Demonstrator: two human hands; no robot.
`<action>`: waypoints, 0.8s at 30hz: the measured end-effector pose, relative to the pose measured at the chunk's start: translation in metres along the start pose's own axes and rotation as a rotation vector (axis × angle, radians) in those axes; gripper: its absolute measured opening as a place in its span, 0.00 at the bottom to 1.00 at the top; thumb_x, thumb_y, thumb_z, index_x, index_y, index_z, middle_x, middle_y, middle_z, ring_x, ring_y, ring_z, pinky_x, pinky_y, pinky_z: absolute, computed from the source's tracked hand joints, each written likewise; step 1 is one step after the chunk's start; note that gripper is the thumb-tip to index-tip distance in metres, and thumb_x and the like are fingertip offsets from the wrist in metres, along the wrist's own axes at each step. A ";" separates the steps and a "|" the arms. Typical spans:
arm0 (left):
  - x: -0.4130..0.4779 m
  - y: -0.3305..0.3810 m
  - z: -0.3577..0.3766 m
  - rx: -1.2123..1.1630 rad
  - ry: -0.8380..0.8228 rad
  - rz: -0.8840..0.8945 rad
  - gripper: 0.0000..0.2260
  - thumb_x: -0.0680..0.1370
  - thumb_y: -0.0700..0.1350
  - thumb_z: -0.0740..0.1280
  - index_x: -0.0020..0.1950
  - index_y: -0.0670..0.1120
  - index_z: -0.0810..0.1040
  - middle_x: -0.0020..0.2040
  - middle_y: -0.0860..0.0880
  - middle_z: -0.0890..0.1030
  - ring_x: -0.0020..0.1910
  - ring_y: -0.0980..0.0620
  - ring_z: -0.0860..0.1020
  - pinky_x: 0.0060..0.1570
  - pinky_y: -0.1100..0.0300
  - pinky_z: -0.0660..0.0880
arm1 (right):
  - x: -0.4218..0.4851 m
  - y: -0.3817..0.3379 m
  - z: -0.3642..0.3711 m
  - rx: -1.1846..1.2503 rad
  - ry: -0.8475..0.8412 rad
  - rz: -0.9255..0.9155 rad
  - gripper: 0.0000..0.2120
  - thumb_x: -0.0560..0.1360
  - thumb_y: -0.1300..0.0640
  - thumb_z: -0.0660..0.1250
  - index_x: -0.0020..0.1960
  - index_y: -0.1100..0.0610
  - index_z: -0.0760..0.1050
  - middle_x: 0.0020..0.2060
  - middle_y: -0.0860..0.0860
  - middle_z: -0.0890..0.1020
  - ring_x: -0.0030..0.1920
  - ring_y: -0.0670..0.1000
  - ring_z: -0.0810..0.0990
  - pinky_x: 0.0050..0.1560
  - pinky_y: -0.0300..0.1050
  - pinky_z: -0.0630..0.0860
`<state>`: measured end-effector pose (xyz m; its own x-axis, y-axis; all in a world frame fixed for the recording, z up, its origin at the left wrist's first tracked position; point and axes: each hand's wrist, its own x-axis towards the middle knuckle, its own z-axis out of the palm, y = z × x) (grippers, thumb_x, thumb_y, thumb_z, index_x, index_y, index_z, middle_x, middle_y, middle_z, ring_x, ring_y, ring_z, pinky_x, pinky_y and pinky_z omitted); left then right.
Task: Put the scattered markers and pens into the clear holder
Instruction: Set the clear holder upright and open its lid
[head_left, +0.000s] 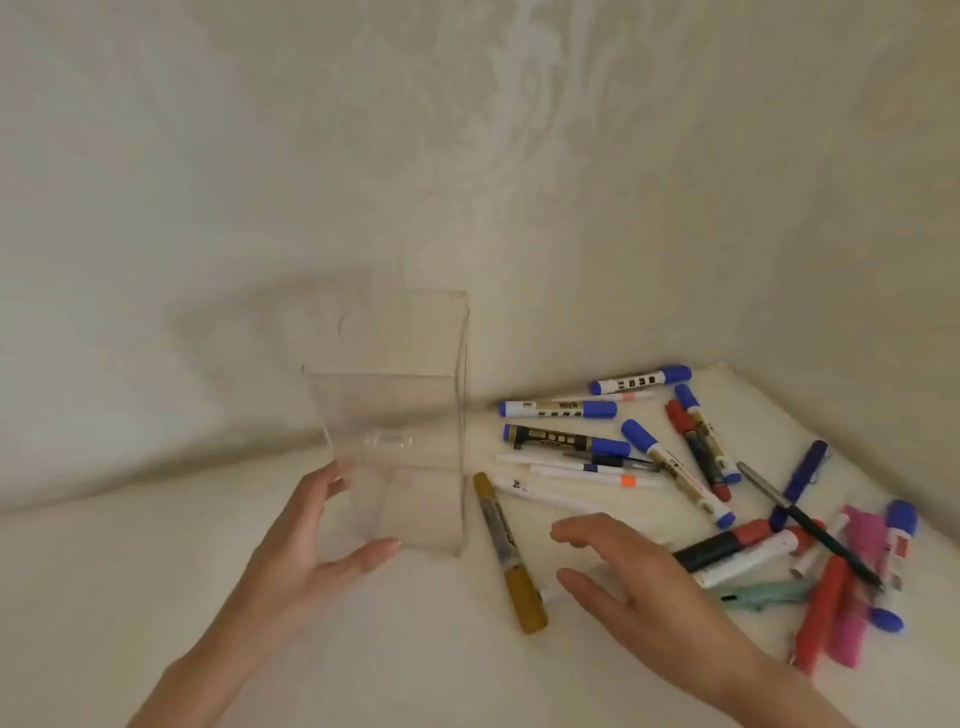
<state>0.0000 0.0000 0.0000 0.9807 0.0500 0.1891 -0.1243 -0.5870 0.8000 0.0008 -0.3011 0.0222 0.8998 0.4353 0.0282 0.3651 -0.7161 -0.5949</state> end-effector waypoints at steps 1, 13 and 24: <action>-0.001 0.001 0.000 -0.005 -0.001 0.019 0.38 0.56 0.75 0.66 0.63 0.66 0.63 0.63 0.70 0.69 0.61 0.72 0.68 0.59 0.66 0.65 | -0.002 -0.003 0.002 -0.002 -0.011 -0.018 0.15 0.76 0.45 0.60 0.62 0.40 0.67 0.56 0.31 0.70 0.59 0.32 0.68 0.59 0.25 0.65; -0.001 0.030 0.001 -0.148 -0.028 0.075 0.31 0.70 0.47 0.73 0.69 0.55 0.61 0.56 0.61 0.72 0.54 0.59 0.72 0.44 0.76 0.67 | 0.022 -0.083 0.037 0.347 0.250 0.002 0.38 0.72 0.45 0.68 0.74 0.47 0.50 0.74 0.46 0.60 0.69 0.45 0.65 0.61 0.40 0.66; 0.003 0.017 0.007 -0.195 0.037 0.120 0.24 0.71 0.50 0.71 0.66 0.54 0.69 0.56 0.58 0.77 0.53 0.55 0.78 0.54 0.64 0.72 | 0.065 -0.117 0.024 0.477 0.446 -0.173 0.39 0.72 0.42 0.66 0.73 0.38 0.44 0.75 0.42 0.54 0.75 0.46 0.54 0.73 0.54 0.58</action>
<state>0.0019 -0.0155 0.0106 0.9514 0.0214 0.3073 -0.2698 -0.4236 0.8647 0.0110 -0.1755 0.0746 0.8877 0.1814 0.4231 0.4595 -0.2929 -0.8385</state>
